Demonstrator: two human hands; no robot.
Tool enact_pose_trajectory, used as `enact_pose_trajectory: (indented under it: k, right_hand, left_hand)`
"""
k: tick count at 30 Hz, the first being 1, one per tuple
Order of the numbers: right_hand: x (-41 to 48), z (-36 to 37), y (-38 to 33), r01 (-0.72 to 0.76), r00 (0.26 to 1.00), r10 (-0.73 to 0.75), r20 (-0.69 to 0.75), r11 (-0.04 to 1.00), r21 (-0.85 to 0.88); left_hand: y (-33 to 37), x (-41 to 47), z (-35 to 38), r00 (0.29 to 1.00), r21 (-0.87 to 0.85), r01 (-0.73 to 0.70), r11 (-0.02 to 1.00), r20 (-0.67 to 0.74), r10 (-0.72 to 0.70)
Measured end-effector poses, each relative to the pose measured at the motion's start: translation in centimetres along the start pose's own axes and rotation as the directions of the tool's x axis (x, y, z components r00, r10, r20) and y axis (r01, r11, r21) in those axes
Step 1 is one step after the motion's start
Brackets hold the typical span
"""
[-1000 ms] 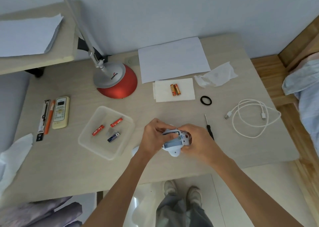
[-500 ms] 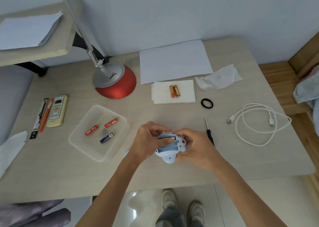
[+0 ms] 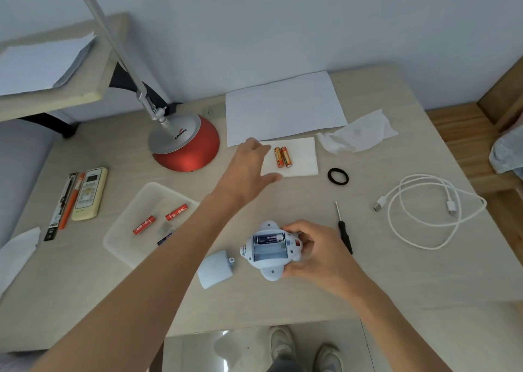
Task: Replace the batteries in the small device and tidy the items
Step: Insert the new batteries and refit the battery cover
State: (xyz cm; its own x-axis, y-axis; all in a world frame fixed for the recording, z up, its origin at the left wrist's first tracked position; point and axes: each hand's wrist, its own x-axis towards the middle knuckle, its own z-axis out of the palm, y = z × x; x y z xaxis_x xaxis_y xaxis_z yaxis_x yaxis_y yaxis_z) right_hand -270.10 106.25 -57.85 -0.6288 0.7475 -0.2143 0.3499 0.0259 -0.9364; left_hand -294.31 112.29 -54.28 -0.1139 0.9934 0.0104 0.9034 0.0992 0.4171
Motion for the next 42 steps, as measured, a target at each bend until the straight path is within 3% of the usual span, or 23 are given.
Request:
enact_pose_trajectory:
  k: [4, 11, 17, 25, 32, 42]
  right_hand:
    - [0.0, 0.0, 0.0, 0.015, 1.000, -0.015, -0.003, 1.000, -0.023]
    - [-0.1, 0.2, 0.0, 0.028, 0.999, -0.029, -0.014, 0.998, -0.051]
    - [-0.2, 0.2, -0.2, 0.020, 1.000, -0.021, -0.021, 0.998, -0.061]
    - [0.0, 0.3, -0.2, -0.014, 1.000, 0.013, -0.027, 0.999, -0.043]
    - [0.1, 0.3, -0.1, -0.016, 0.999, 0.015, -0.031, 0.998, -0.054]
    - [0.1, 0.2, -0.1, 0.005, 1.000, -0.006, -0.025, 0.998, -0.064]
  left_hand:
    - [-0.6, 3.0, 2.2, 0.994, -0.011, 0.021, 1.000, 0.109, -0.019]
    - [-1.0, 3.7, 2.8, 0.994, -0.148, 0.103, 0.984, 0.047, -0.097]
    - [0.8, -0.3, -1.7, 0.988, -0.217, 0.150, 0.965, 0.058, -0.140]
    - [1.5, -11.7, -5.4, 0.987, -0.144, 0.044, 0.989, 0.159, -0.020]
    - [2.1, -14.5, -3.7, 0.970, -0.135, -0.151, 0.979, 0.171, 0.174]
    - [1.4, -13.7, -1.1, 0.990, -0.223, -0.100, 0.970, 0.073, 0.119]
